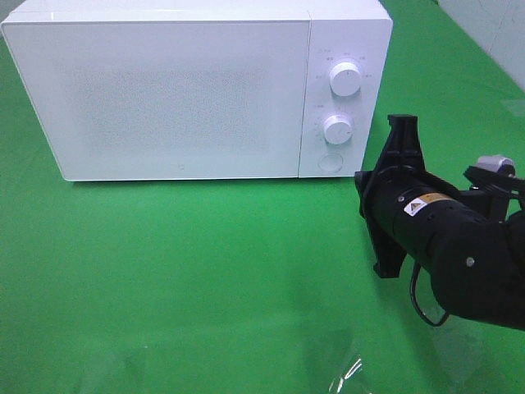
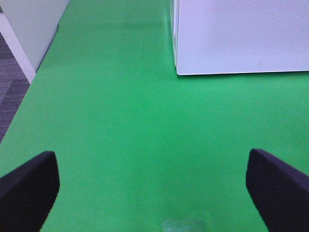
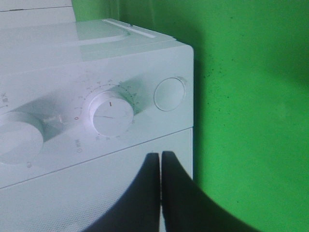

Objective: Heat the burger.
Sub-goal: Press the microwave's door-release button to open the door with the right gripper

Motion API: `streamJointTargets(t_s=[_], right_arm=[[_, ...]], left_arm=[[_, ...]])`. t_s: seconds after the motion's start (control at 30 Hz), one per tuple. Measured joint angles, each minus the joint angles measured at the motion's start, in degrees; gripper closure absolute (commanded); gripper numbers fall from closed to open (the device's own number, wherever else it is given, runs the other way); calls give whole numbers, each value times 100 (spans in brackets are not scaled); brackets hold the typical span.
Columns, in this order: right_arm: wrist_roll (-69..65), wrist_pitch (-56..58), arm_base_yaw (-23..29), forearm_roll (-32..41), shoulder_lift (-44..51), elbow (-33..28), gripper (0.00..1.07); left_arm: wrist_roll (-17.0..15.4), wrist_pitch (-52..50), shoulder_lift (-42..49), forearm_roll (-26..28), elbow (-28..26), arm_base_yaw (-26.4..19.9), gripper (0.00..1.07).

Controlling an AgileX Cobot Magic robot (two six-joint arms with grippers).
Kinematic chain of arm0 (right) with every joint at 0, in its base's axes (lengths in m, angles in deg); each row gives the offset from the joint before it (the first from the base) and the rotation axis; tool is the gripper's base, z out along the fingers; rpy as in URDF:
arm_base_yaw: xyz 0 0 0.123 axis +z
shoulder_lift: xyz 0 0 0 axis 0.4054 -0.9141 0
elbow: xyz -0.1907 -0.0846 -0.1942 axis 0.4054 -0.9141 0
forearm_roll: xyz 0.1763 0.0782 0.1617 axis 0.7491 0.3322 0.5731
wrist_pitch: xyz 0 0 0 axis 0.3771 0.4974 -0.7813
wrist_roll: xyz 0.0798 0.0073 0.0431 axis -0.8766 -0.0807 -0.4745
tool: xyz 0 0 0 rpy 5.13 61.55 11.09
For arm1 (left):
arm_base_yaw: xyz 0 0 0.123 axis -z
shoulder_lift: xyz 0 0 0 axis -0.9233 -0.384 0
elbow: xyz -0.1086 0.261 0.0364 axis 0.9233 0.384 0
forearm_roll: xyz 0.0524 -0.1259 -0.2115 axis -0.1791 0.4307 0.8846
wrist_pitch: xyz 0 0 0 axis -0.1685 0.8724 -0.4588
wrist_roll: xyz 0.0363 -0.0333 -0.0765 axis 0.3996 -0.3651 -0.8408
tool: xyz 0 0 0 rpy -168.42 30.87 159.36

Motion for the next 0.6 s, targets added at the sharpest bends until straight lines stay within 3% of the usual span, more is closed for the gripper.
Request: streamJointTargets(t_s=[0.6], right_arm=[[-264, 281, -487, -264, -1409, 1312, 107]], left_arm=[[0, 0, 0, 0, 0, 0, 9]])
